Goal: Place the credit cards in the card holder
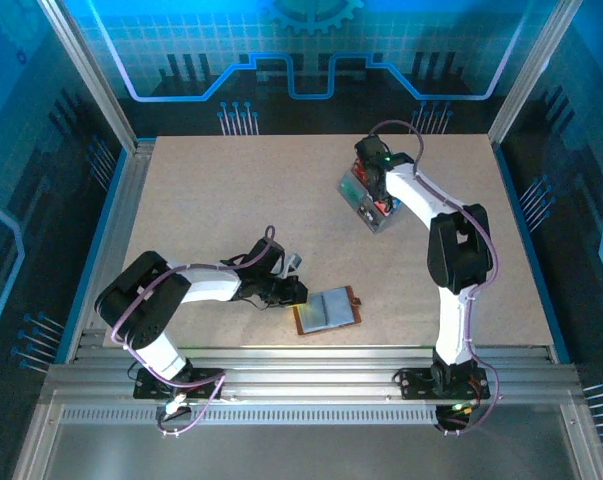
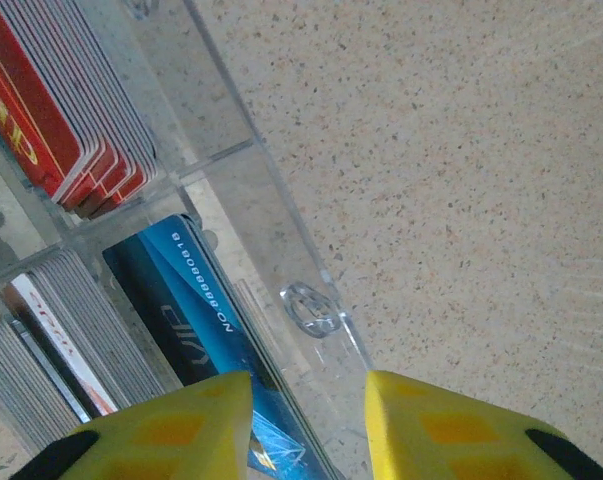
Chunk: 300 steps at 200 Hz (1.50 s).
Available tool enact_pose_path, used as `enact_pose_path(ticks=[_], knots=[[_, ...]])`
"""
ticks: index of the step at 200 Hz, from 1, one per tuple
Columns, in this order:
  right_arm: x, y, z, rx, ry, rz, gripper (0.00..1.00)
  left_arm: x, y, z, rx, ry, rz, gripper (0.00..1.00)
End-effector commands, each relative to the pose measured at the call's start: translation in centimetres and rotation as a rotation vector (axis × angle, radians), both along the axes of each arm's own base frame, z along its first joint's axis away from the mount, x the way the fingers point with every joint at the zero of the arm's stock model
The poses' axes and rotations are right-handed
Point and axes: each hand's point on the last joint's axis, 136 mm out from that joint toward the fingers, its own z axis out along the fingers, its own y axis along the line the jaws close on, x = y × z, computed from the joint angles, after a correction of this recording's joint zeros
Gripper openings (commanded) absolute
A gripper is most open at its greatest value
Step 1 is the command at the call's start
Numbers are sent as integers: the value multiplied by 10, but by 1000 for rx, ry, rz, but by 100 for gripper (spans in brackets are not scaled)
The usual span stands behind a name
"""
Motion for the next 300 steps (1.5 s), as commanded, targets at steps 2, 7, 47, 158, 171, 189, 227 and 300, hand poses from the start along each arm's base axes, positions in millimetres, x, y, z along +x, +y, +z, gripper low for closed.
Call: enact_pose_path(ticks=[2,7,47,158,171,189,227,300], knots=[[2,-8,-5,-9,27,-13,36,-30,20,-35,128,106,-21,15],[2,-8,-6,-11,29,-14,36,-29,20,-35,128,103,-23,15],[3,-13,-7,-47,30,-25,35,-29,20,-35,129,105,-20,15],[5,-21,13,-99,-10,-42,28,-30,20,-36,128,108,-23,15],[5,-21,16,-100,-14,-40,27,-29,20,-35,127,106,-21,15],[5,-21,17,-102,-15,-40,27,-29,19,-35,126,107,-24,16],[6,-19,19,-99,-13,-33,24,-30,19,-35,125,109,-23,16],[6,-19,25,-99,-19,-29,20,-30,19,-35,125,108,-24,16]])
